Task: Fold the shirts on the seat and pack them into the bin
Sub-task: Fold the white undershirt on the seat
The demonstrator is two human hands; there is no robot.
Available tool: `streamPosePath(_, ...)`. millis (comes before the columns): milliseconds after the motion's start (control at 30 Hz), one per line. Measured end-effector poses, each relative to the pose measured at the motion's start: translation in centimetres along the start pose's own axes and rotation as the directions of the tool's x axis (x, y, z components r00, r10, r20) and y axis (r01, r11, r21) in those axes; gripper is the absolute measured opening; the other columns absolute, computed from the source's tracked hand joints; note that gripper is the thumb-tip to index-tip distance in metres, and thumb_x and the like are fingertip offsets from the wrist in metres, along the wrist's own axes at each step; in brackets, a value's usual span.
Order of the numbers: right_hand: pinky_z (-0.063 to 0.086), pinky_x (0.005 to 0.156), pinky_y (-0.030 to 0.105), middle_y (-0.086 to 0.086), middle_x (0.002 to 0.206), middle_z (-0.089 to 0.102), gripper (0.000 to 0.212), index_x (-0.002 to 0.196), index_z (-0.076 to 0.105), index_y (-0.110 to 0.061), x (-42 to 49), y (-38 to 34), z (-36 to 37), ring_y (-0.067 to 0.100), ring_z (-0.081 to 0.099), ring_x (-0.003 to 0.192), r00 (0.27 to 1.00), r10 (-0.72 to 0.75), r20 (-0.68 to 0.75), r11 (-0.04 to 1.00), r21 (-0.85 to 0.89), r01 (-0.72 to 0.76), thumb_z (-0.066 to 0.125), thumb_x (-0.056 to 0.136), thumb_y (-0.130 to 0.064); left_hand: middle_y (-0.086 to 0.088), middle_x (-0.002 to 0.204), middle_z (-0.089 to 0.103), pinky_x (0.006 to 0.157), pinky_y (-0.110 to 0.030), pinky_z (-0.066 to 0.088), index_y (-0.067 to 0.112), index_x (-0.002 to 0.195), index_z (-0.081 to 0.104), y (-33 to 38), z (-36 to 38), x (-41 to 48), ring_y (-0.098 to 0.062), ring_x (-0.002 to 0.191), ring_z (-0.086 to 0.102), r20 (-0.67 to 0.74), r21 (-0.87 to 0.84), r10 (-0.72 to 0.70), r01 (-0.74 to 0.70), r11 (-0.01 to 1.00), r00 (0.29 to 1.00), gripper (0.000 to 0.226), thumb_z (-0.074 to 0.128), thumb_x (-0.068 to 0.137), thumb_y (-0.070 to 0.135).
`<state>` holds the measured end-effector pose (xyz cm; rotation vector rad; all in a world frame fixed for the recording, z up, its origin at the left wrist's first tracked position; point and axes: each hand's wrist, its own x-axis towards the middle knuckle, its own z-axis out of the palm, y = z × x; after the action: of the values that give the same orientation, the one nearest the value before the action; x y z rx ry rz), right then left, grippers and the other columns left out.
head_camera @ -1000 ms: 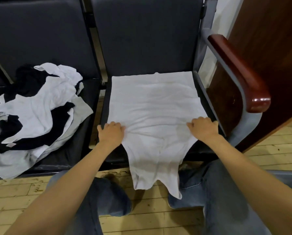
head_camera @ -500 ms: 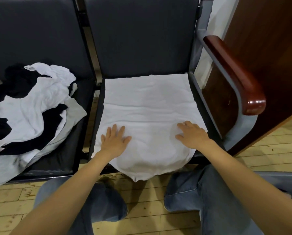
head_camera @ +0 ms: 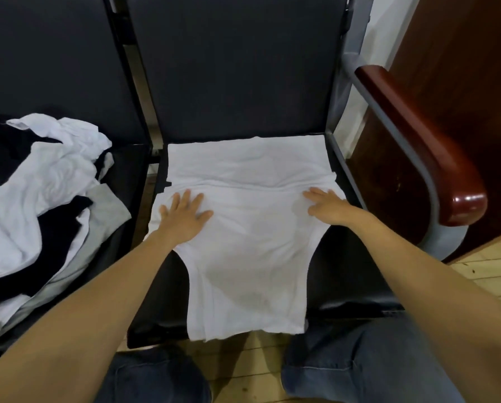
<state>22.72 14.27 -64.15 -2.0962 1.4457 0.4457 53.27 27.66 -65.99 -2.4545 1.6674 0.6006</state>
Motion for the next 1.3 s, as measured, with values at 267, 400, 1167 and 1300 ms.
streamPosePath(267,0.038,0.100,0.038,0.008,0.125,0.058,0.027,0.118,0.063,-0.015,0.0,-1.5,0.4,0.027,0.049,0.120,0.829,-0.283,-0.482,0.954,-0.056,0.294,0.049,0.097,-0.027,-0.007,0.160,0.003,0.118,-0.036,-0.002,0.016,0.151,0.016,6.2,1.0,-3.7,-0.023,0.147,0.000,-0.193,0.009,0.238,-0.241,0.971,0.952,0.053,0.022,0.103,0.038)
streamPosePath(400,0.039,0.084,0.037,0.003,0.090,0.056,0.033,0.090,0.060,-0.014,-4.8,-0.4,2.0,0.025,0.055,0.094,0.873,-0.355,-0.336,0.907,-0.351,0.233,0.042,0.098,-0.040,0.003,0.159,-0.013,0.118,-0.040,-0.005,0.028,0.152,-0.001,5.7,3.2,-4.8,-0.019,0.146,-0.013,0.039,-0.033,0.241,-0.240,0.970,0.970,0.060,0.018,0.101,0.050)
streamPosePath(1167,0.007,0.115,0.052,-0.003,0.158,0.016,0.049,0.148,0.025,-0.032,-7.7,-4.4,6.4,0.028,0.012,0.145,0.968,-0.116,-0.225,0.985,-0.152,0.082,0.018,0.102,-0.045,-0.002,0.159,-0.014,0.117,-0.042,-0.005,0.026,0.152,-0.003,1.2,3.5,-9.0,-0.018,0.146,-0.013,0.038,-0.013,0.123,-0.123,0.992,0.992,0.061,0.019,0.101,0.050)
streamPosePath(1300,-0.002,0.113,0.061,-0.008,0.160,-0.004,0.059,0.152,0.006,-0.036,-3.2,-3.7,3.6,0.026,-0.006,0.147,0.990,-0.031,-0.140,0.994,-0.112,0.015,0.025,0.099,-0.052,0.000,0.158,-0.018,0.117,-0.042,-0.007,0.027,0.152,-0.007,1.2,2.4,-4.6,-0.018,0.145,-0.017,0.023,-0.012,0.149,-0.148,0.989,0.989,0.056,0.015,0.103,0.043)
